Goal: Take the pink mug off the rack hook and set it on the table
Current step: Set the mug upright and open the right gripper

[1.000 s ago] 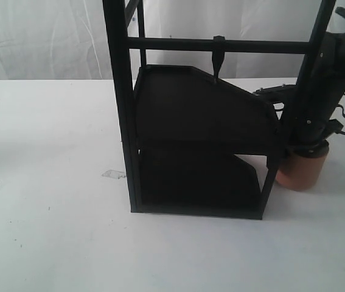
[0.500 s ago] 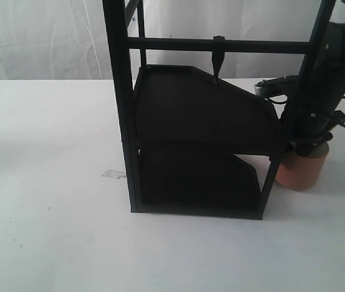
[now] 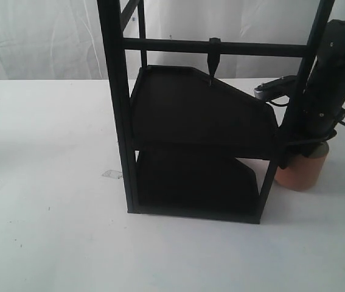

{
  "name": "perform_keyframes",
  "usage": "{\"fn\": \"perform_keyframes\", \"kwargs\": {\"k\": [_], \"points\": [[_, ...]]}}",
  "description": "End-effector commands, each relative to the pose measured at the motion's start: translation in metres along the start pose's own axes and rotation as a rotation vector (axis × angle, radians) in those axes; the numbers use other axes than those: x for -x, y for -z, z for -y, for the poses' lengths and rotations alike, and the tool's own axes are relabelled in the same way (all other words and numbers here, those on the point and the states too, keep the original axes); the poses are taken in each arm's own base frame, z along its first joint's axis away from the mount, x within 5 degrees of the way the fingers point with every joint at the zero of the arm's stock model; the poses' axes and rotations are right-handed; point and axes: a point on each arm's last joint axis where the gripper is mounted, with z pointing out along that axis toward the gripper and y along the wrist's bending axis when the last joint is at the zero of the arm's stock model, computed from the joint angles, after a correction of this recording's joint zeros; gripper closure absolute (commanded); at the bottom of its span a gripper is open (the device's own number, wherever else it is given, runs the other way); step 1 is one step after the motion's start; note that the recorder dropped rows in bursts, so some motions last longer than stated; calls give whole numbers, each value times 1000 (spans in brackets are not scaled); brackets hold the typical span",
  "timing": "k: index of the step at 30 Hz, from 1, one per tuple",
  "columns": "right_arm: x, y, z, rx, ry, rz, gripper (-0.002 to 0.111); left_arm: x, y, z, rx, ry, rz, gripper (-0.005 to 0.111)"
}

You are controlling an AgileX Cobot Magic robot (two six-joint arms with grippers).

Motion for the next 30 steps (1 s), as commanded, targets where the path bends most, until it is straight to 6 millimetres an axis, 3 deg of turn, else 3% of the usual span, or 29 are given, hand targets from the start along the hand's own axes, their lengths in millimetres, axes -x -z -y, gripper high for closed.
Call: {"fn": "perform_keyframes", "kwargs": {"k": [1, 30], "points": [[-3, 4, 0, 4, 57, -14, 53, -2, 0, 0, 1, 13, -4, 107], [-7, 13, 0, -9, 184, -29, 53, -2, 0, 0, 1, 13, -4, 107]]}}
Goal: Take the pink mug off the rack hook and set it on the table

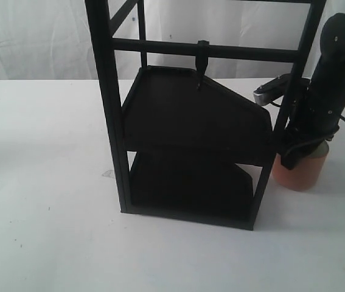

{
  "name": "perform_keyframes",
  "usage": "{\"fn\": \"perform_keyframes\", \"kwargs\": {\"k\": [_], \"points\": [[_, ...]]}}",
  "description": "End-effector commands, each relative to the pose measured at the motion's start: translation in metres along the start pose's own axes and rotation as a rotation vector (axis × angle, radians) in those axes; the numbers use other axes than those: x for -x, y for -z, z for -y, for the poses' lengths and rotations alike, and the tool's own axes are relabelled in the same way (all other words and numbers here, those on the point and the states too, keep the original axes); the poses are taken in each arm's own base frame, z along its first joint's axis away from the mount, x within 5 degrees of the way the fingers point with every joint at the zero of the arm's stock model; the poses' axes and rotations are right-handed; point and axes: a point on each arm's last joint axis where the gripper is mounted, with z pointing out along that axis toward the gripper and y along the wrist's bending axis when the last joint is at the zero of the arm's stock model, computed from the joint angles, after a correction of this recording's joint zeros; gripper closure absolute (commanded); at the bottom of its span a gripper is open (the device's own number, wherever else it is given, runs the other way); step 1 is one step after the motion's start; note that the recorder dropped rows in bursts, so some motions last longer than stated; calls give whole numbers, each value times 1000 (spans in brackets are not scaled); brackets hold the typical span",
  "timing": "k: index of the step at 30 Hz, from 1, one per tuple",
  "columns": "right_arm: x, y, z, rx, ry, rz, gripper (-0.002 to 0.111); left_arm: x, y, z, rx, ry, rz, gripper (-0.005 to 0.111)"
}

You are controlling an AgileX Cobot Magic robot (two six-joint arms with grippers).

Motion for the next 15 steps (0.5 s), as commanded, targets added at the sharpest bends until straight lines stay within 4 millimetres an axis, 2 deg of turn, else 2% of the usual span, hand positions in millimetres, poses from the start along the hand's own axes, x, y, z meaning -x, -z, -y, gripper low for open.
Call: {"fn": "perform_keyframes", "kwargs": {"k": [1, 15], "points": [[-3, 4, 0, -5, 20, -10, 53, -2, 0, 0, 1, 13, -4, 107], [-10, 41, -5, -49, 35, 51, 53, -2, 0, 0, 1, 13, -4, 107]]}}
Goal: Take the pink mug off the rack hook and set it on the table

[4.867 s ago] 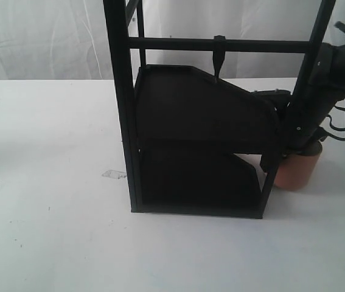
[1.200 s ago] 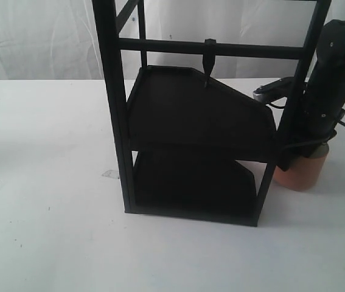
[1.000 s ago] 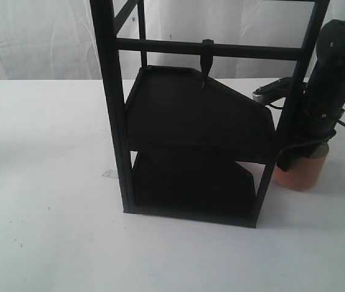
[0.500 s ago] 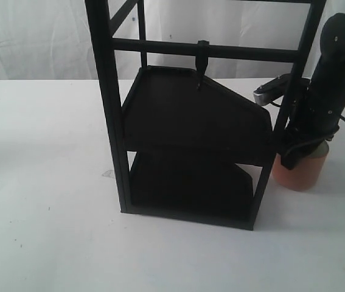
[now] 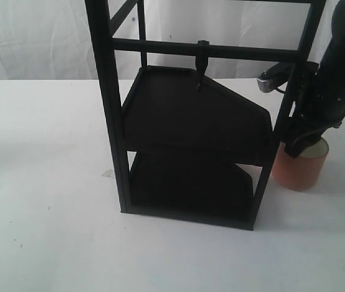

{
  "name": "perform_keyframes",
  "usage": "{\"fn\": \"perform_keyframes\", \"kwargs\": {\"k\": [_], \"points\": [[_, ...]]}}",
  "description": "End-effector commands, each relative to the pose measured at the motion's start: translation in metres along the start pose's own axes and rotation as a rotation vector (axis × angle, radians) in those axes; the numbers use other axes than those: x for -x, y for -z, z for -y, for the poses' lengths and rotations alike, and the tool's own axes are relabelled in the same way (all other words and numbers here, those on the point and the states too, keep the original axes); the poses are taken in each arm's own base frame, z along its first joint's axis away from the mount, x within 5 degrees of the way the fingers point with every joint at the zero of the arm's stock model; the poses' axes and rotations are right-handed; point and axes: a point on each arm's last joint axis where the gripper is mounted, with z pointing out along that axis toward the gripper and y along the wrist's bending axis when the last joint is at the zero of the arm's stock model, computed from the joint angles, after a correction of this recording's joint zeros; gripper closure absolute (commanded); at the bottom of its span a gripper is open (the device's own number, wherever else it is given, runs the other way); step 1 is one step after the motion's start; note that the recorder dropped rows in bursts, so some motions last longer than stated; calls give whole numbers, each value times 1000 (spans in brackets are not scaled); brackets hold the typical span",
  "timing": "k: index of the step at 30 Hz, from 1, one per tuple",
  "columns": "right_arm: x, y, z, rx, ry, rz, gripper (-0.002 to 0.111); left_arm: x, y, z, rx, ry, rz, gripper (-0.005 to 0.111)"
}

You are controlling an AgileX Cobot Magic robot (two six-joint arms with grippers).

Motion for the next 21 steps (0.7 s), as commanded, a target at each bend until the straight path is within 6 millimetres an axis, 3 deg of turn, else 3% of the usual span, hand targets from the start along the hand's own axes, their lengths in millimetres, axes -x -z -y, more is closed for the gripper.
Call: {"fn": "perform_keyframes", "kwargs": {"k": [1, 6, 11, 16, 20, 21], "points": [[-5, 10, -1, -1, 11, -11, 53, -2, 0, 0, 1, 13, -4, 107], [-15, 17, 6, -5, -60, -22, 53, -2, 0, 0, 1, 13, -4, 107], [-26, 39, 13, -12, -142, 42, 60, -2, 0, 0, 1, 13, -4, 107], [-42, 59, 19, -43, -262, 78, 78, -2, 0, 0, 1, 13, -4, 107], [-59, 75, 8, -40, -320, 138, 106, -2, 0, 0, 1, 13, -4, 107], [-63, 78, 5, -51, -333, 155, 108, -2, 0, 0, 1, 13, -4, 107]]}}
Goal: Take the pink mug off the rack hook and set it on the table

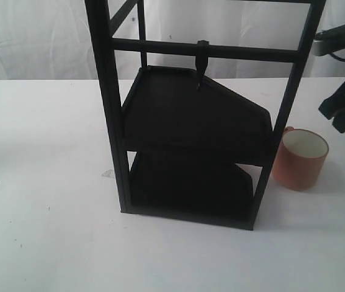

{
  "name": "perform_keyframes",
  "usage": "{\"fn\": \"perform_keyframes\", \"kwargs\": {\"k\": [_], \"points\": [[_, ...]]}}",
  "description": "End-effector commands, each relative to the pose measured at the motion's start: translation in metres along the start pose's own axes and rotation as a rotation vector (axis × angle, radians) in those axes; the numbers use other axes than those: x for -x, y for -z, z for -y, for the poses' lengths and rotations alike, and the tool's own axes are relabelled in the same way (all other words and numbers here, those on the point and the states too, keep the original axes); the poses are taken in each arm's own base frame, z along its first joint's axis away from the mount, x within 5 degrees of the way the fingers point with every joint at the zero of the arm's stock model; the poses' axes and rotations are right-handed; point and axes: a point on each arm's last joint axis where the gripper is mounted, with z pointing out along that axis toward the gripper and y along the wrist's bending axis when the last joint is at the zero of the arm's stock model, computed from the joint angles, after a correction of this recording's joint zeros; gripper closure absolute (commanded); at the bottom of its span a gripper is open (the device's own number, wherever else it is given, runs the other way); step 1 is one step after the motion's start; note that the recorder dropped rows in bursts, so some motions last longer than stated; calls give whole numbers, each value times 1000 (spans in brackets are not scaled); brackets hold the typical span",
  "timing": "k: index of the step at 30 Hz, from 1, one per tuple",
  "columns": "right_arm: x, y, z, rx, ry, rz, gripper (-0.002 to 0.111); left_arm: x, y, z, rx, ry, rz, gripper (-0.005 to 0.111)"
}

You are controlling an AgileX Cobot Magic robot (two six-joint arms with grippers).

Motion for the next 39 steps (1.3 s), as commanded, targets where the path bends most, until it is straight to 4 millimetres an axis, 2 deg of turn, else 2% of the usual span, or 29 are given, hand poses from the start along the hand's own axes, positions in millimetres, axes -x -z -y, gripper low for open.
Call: {"fn": "perform_keyframes", "kwargs": {"k": [1, 7, 12, 15, 21, 30, 39], "points": [[-22, 22, -9, -20, -84, 82, 108, -2, 0, 0, 1, 13, -4, 107], [-59, 52, -44, 30, -130, 297, 108, -2, 0, 0, 1, 13, -4, 107], [-106, 77, -73, -13, -133, 524, 108, -2, 0, 0, 1, 13, -4, 107], [-133, 83, -88, -40, -126, 584, 108, -2, 0, 0, 1, 13, -4, 107], [-174, 83, -111, -15, -165, 639, 108, -2, 0, 0, 1, 13, -4, 107], [-207, 80, -131, -6, -180, 724, 108, -2, 0, 0, 1, 13, -4, 107], [-214, 87, -136, 6, -230, 781, 108, -2, 0, 0, 1, 13, -4, 107]]}}
